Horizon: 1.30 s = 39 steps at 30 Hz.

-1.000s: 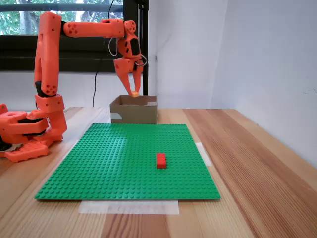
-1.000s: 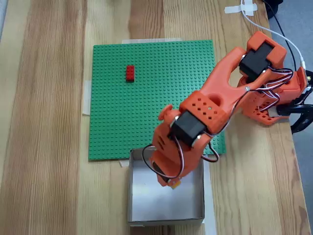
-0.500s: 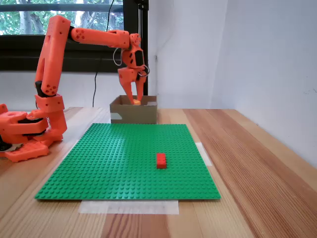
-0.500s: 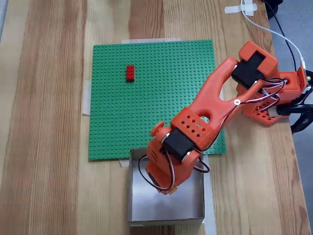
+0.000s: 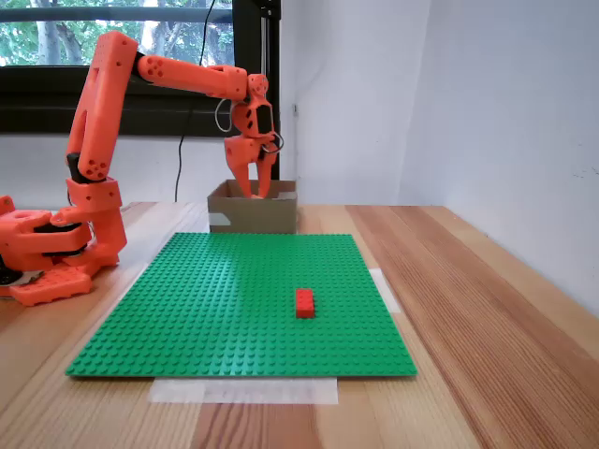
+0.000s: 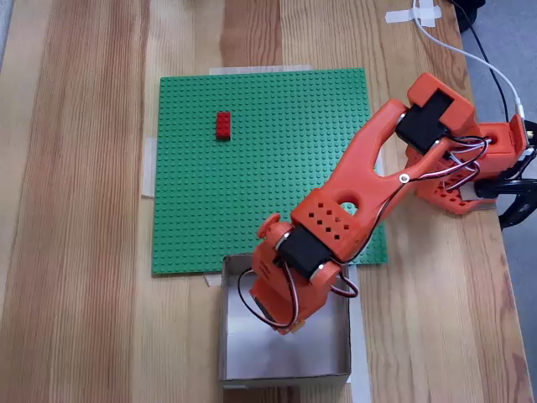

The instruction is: Pick the yellow lego block and put it in the box.

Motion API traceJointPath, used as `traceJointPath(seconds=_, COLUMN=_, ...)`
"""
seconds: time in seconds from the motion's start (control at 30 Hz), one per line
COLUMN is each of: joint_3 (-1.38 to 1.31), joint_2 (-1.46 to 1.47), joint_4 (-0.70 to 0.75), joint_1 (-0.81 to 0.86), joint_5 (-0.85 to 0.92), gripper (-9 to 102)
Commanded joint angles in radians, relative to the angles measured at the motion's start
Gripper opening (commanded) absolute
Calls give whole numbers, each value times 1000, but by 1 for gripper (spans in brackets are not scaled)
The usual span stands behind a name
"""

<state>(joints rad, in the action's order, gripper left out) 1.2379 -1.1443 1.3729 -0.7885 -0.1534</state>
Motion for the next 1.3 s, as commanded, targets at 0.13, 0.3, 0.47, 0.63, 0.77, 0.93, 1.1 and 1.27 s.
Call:
traceJointPath(seconds=0.13, joint_3=-2, joint_2=-8, joint_4=23, joint_1=-9, joint_5=-2, gripper=9)
traceJointPath(seconds=0.3, joint_3=-2, joint_2=-17, joint_4=29, joint_1=-21, joint_5=2, gripper=13)
traceJointPath(seconds=0.47, joint_3=-2, joint_2=-31, joint_4=31, joint_1=-28, joint_5=6, gripper=13)
traceJointPath(seconds=0.63, joint_3=2, joint_2=-75, joint_4=34, joint_1=-26, joint_5=23, gripper=13)
traceJointPath(seconds=0.77, joint_3=2, joint_2=-138, joint_4=15, joint_1=-20, joint_5=40, gripper=10)
traceJointPath(seconds=0.93, joint_3=40, joint_2=-232, joint_4=3, joint_1=-15, joint_5=64, gripper=9)
traceJointPath(seconds=1.1, joint_3=144, joint_2=-408, joint_4=-49, joint_1=31, joint_5=95, gripper=7)
traceJointPath(seconds=1.27, joint_3=196, joint_2=-508, joint_4=-92, joint_1=81, joint_5=103, gripper=5)
